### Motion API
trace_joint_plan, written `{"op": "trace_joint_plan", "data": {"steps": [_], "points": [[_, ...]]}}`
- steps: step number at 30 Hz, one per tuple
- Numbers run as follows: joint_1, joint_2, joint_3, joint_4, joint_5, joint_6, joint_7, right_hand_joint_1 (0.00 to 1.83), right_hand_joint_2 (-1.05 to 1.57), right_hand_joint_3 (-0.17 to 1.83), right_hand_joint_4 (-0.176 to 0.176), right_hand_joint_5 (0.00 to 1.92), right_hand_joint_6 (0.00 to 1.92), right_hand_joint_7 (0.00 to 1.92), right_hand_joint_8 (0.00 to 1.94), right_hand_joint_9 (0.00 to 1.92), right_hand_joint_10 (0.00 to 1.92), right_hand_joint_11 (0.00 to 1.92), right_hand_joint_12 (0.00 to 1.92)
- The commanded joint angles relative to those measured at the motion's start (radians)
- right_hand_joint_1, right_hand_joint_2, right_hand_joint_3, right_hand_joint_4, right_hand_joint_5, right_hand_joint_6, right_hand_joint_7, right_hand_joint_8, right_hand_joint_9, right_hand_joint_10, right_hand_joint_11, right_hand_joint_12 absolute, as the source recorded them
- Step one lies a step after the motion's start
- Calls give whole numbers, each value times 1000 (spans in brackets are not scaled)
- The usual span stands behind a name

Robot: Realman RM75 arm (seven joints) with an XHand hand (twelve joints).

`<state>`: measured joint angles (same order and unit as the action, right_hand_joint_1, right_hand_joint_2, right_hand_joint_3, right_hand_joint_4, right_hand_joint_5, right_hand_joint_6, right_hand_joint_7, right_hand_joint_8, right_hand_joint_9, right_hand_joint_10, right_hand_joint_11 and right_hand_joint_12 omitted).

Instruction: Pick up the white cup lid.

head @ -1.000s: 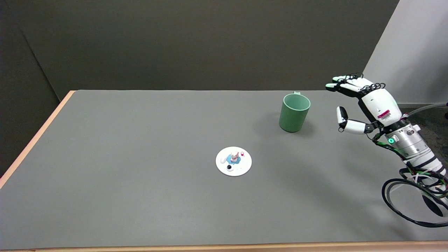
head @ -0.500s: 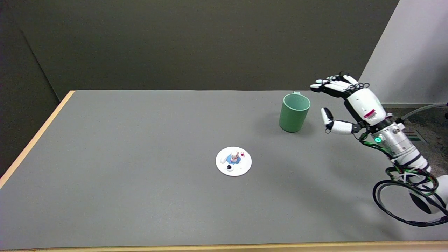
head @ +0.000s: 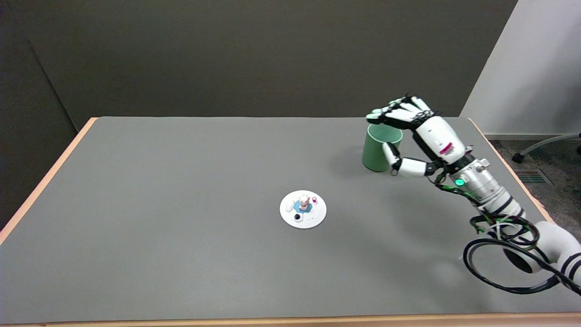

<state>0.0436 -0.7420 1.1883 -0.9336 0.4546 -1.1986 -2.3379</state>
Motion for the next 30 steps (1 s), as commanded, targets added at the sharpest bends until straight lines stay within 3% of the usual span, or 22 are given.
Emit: {"op": "trace_joint_plan", "data": {"steps": [1, 5, 6, 14, 18, 21, 30], "points": [[63, -53, -138, -158, -37, 121, 1, 857, 862, 938, 15, 583, 159, 624, 142, 476, 443, -1, 716], [98, -74, -174, -157, -70, 142, 2, 855, 878, 907, 16, 580, 165, 646, 155, 523, 373, -1, 635], [110, -80, -190, -156, -79, 146, 2, 830, 969, 765, 17, 569, 190, 632, 192, 545, 325, -1, 643], [159, -112, -251, -132, -115, 176, 2, 828, 966, 771, 16, 570, 191, 615, 191, 564, 285, -1, 635], [183, -122, -289, -118, -115, 198, 6, 828, 826, 1004, 19, 588, 193, 577, 149, 545, 174, 4, 873], [197, -129, -310, -103, -115, 199, 6, 822, 812, 1027, 24, 585, 204, 557, 154, 526, 171, 67, 788], [233, -153, -356, -31, -118, 200, 12, 818, 812, 1031, 24, 584, 205, 555, 151, 532, 170, 83, 765]]}}
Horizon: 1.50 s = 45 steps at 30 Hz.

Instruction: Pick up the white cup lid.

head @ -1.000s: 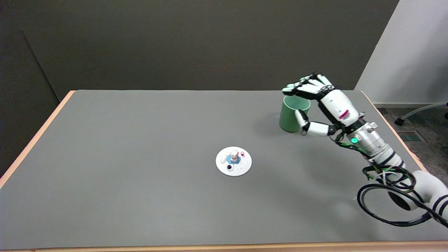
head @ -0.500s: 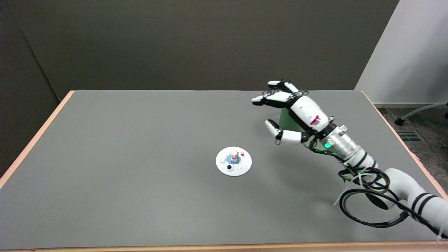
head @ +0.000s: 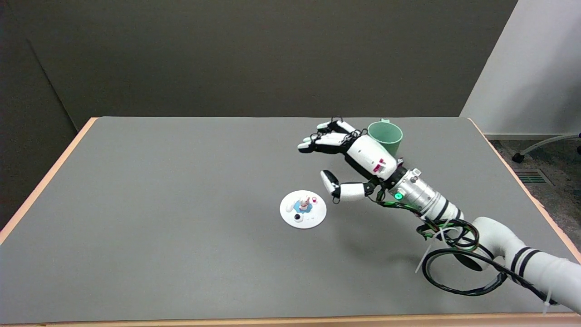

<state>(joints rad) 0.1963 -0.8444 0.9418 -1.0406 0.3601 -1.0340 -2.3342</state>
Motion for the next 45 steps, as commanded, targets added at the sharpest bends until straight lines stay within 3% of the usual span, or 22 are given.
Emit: {"op": "trace_joint_plan", "data": {"steps": [1, 17, 45], "points": [[85, -51, -117, 82, -23, 36, 8, 818, 812, 1031, 24, 584, 205, 555, 151, 532, 170, 83, 765], [131, -75, -188, 196, -23, 38, 18, 818, 806, 1035, 25, 579, 206, 551, 151, 522, 169, 84, 761], [118, -108, -224, 234, -53, 61, 32, 811, 795, 1025, 22, 604, 209, 587, 162, 513, 167, 87, 733]]}}
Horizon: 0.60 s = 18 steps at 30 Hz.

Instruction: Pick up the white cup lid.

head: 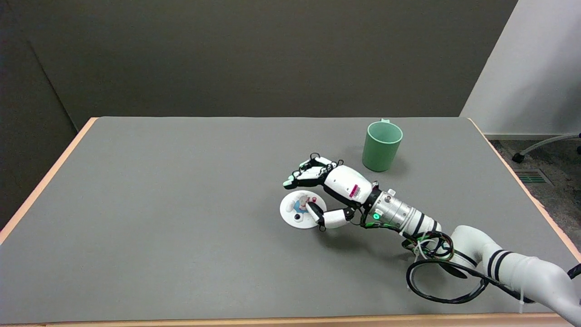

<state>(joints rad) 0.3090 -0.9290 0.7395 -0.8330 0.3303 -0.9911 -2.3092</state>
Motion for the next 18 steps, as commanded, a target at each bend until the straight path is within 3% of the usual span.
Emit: {"op": "trace_joint_plan", "data": {"steps": [1, 18], "points": [[6, -24, -22, 26, -24, 19, 7, 810, 796, 1023, 24, 615, 211, 589, 162, 513, 166, 87, 733], [17, -42, -22, 61, -26, 42, 7, 819, 799, 1015, 28, 638, 215, 595, 163, 512, 164, 89, 736]]}}
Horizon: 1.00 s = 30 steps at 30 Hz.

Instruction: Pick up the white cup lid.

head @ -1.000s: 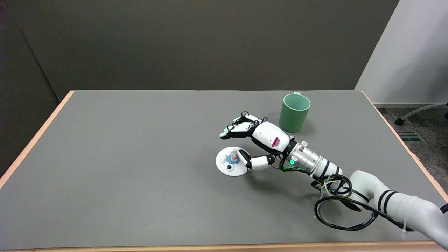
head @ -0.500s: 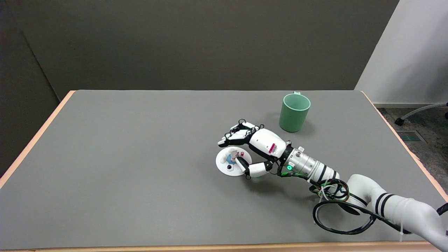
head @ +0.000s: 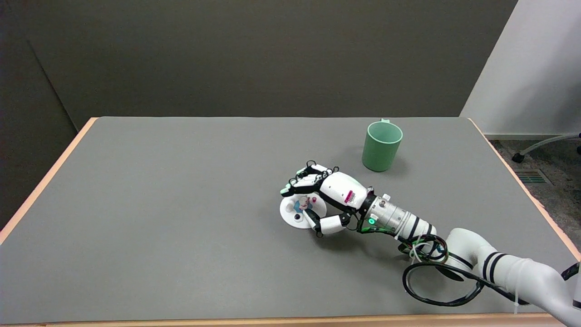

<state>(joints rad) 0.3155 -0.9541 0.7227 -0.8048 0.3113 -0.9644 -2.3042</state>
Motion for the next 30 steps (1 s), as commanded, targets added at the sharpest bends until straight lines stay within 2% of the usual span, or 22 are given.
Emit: {"op": "trace_joint_plan", "data": {"steps": [1, 4, 6, 10, 11, 17, 19, 21, 25, 26, 30], "points": [[11, -17, -5, 33, -7, 15, 2, 820, 799, 1015, 28, 638, 215, 595, 163, 512, 164, 89, 737], [11, -17, -2, 35, -7, 15, 2, 821, 799, 1015, 28, 638, 215, 595, 163, 512, 164, 88, 737], [8, -17, 1, 39, -7, 11, 2, 809, 880, 869, 29, 639, 212, 586, 183, 504, 178, 82, 750], [9, -17, 1, 44, -7, 9, 2, 810, 881, 868, 28, 639, 212, 586, 184, 504, 178, 81, 751], [9, -17, 2, 46, -7, 9, 2, 823, 800, 1014, 26, 639, 215, 596, 164, 512, 164, 88, 739], [10, -14, 10, 54, -7, 4, 2, 824, 802, 1011, 25, 642, 215, 597, 164, 514, 164, 86, 743], [11, -12, 12, 54, -7, 4, 2, 808, 882, 871, 25, 647, 206, 586, 189, 506, 180, 78, 758], [11, -11, 16, 57, -7, 4, 2, 808, 883, 869, 25, 648, 206, 588, 189, 506, 180, 78, 759], [14, -11, 17, 64, -7, 4, 2, 808, 878, 876, 26, 651, 203, 589, 191, 507, 180, 78, 759], [14, -11, 17, 64, -7, 4, 2, 824, 804, 1008, 24, 646, 215, 601, 165, 515, 164, 86, 745], [14, -11, 15, 67, -7, 4, 2, 825, 807, 1003, 23, 647, 213, 610, 166, 521, 165, 86, 746]]}}
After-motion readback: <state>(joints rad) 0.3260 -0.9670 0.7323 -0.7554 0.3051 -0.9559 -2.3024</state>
